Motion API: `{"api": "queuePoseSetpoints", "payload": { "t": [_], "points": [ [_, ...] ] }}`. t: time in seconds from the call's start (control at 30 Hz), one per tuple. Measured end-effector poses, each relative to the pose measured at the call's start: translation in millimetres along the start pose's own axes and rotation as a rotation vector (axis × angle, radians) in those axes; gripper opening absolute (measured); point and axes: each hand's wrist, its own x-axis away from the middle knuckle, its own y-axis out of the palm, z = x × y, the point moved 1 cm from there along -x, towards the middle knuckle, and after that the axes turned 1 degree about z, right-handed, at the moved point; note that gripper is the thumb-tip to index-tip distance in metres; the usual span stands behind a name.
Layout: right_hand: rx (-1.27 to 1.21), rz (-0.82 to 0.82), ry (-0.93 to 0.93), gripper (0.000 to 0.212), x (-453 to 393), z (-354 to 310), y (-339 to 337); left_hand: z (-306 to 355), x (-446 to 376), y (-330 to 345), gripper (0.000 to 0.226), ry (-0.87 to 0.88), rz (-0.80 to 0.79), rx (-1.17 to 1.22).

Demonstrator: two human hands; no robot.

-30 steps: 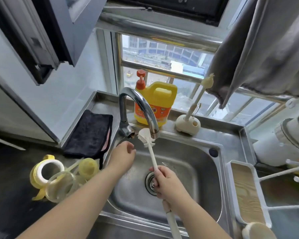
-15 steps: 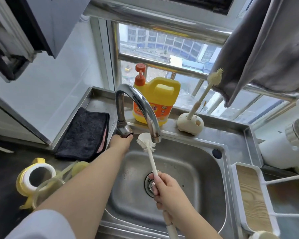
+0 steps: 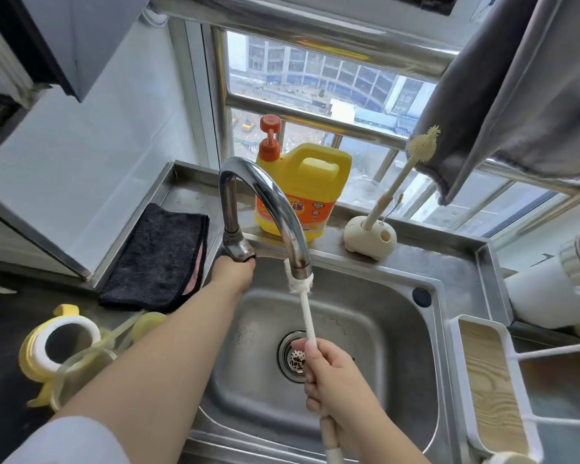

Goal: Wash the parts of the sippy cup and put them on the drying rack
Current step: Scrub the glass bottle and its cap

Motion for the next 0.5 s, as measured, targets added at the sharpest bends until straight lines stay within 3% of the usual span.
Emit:
{"api": "queuePoseSetpoints", "payload": {
  "t": [0.1, 0.2, 0.3, 0.4, 0.5],
  "points": [
    [0.058, 0.038, 0.0, 0.027, -3.1, -2.2, -7.2, -7.1, -2.7, -0.1, 0.054, 0.03, 0.057, -0.125],
    [-0.059, 0.018, 0.078, 0.025, -0.7, -11.5, -9.5, -12.9, -1.7, -2.9, 0.05, 0.061, 0.048, -0.216],
    [-0.099, -0.016, 0.042, 0.022, 1.8, -22.9, -8.8, -4.7, 15.6, -8.1, 0.045, 0.067, 0.03, -0.254],
    [-0.051, -0.054, -0.012, 0.024, -1.4, -36.5, -10.2, 17.6, 41.0, -18.8, 0.022, 0.139, 0.222, -0.245],
    [0.015, -0.098, -0.048, 0.023, -3.3, -59.1, -11.0, 56.5, 71.5, -35.5, 0.021, 0.382, 0.361, -0.096]
  ]
}}
